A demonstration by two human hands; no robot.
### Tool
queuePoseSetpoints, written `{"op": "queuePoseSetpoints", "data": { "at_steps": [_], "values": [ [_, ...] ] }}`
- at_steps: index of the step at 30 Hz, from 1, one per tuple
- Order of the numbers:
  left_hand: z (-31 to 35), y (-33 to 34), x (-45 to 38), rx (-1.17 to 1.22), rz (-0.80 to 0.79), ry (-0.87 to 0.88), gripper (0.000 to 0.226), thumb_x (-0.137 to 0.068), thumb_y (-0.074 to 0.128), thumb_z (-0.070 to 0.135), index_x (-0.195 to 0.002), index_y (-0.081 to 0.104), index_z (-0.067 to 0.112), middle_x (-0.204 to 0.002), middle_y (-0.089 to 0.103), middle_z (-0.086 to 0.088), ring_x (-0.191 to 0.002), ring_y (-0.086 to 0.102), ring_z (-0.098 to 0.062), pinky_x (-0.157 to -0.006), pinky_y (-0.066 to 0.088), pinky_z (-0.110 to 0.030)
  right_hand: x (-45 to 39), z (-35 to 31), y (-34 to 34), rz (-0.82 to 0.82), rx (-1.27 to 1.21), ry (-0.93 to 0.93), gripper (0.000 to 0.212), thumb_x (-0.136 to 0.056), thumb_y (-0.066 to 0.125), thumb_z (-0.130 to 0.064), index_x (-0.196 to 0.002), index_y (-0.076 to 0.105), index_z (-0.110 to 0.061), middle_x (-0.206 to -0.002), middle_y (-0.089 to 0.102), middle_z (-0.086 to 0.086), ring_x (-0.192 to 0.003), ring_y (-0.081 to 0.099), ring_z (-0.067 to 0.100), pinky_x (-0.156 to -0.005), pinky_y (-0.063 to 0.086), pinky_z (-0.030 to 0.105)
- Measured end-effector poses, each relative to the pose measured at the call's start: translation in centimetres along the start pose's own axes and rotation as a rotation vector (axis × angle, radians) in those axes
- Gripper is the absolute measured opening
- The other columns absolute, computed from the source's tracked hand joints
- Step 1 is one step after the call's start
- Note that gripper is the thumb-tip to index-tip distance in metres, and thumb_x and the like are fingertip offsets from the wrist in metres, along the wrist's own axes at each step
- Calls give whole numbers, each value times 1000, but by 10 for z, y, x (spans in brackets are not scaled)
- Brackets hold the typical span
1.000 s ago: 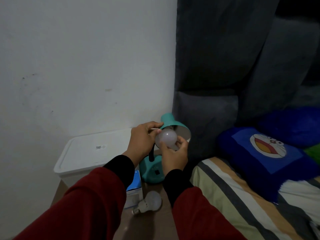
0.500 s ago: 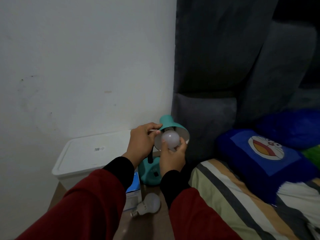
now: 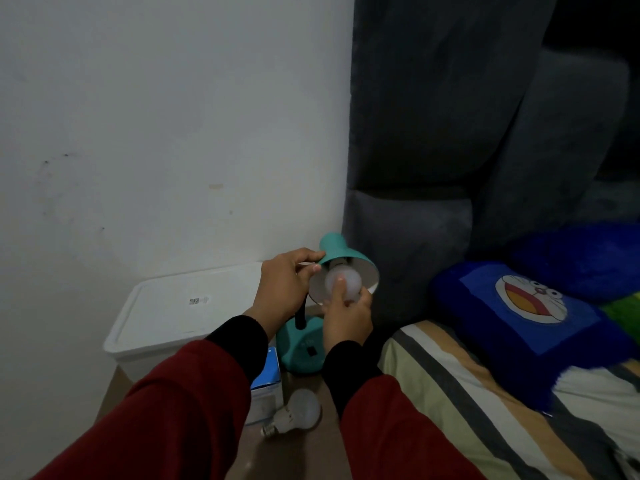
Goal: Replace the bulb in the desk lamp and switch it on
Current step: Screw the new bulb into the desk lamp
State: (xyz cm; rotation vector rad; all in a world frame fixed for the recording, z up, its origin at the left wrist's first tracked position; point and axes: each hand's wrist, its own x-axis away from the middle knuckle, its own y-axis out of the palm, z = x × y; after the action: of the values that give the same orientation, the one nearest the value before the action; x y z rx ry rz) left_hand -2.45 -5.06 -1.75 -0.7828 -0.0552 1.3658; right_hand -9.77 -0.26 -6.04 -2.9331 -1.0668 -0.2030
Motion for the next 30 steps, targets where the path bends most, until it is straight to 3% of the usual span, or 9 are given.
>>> {"op": "queuePoseSetpoints", "data": {
  "at_steps": [4, 8, 11, 13, 15, 18, 22, 26, 30],
  "values": [
    [0, 0, 0, -1, 3, 3, 26, -89, 60, 7, -111, 70, 14, -112, 72, -2, -87, 59, -2, -66, 33, 15, 3, -2, 1, -19, 32, -14, 76, -76, 73, -32, -140, 33, -21, -133, 55, 15, -116, 58, 30, -100, 48, 40],
    [0, -1, 0, 7, -1, 2, 26, -89, 60, 6, -112, 70, 13, -112, 71, -3, -85, 59, -2, -65, 34, 15, 1, -1, -1, -33, -9, 10, 54, -85, 64, -35, -130, 44, -13, -115, 64, 9, -100, 64, 25, -83, 50, 28],
    [0, -1, 0, 9, -10, -2, 26, -89, 60, 7, -111, 70, 14, -110, 71, -1, -79, 58, 1, -63, 34, 14, 1, 0, 3, -7, 24, -10, 67, -79, 67, -44, -133, 45, -11, -129, 59, 14, -113, 59, 28, -95, 49, 33],
    [0, 0, 0, 8, -14, -7, 26, -89, 60, 7, -111, 70, 15, -110, 71, 0, -79, 58, 1, -63, 34, 14, 4, 1, 4, 1, 38, -37, 79, -74, 75, -36, -139, 35, -18, -135, 50, 15, -116, 57, 30, -99, 49, 40],
    [0, 0, 0, 7, -10, -9, 26, -89, 60, 8, -112, 70, 15, -111, 71, 0, -83, 59, -1, -64, 34, 14, 2, 3, 3, -14, 14, -55, 70, -76, 74, -26, -137, 37, -23, -131, 54, 15, -107, 62, 27, -89, 53, 32],
    [-1, -1, 0, 16, -6, -16, 25, -89, 60, 8, -112, 70, 15, -110, 71, 0, -84, 59, -3, -63, 34, 14, 0, 5, 0, -23, 22, -49, 59, -85, 63, -38, -135, 44, -14, -127, 59, 13, -106, 62, 23, -74, 48, 12],
    [-1, 0, 1, 8, -15, -7, 25, -90, 60, 8, -112, 70, 16, -108, 71, 1, -79, 58, -3, -61, 35, 13, 0, 4, 2, 12, 73, -63, 75, -79, 71, -35, -142, 36, -14, -138, 47, 16, -121, 53, 31, -98, 47, 34],
    [-1, -1, 0, 12, -3, -12, 25, -90, 60, 9, -111, 70, 16, -109, 71, 0, -84, 60, -4, -63, 35, 13, -1, 2, 0, 4, 26, -59, 60, -82, 69, -28, -134, 42, -17, -133, 53, 15, -110, 60, 29, -81, 45, 24],
    [0, -1, -1, 6, -3, -10, 25, -89, 60, 8, -111, 70, 15, -110, 71, -1, -83, 59, -4, -64, 34, 14, -2, -1, -2, 29, 91, -40, 68, -83, 65, -40, -140, 40, -11, -138, 42, 16, -119, 52, 31, -97, 43, 31]
  ]
}}
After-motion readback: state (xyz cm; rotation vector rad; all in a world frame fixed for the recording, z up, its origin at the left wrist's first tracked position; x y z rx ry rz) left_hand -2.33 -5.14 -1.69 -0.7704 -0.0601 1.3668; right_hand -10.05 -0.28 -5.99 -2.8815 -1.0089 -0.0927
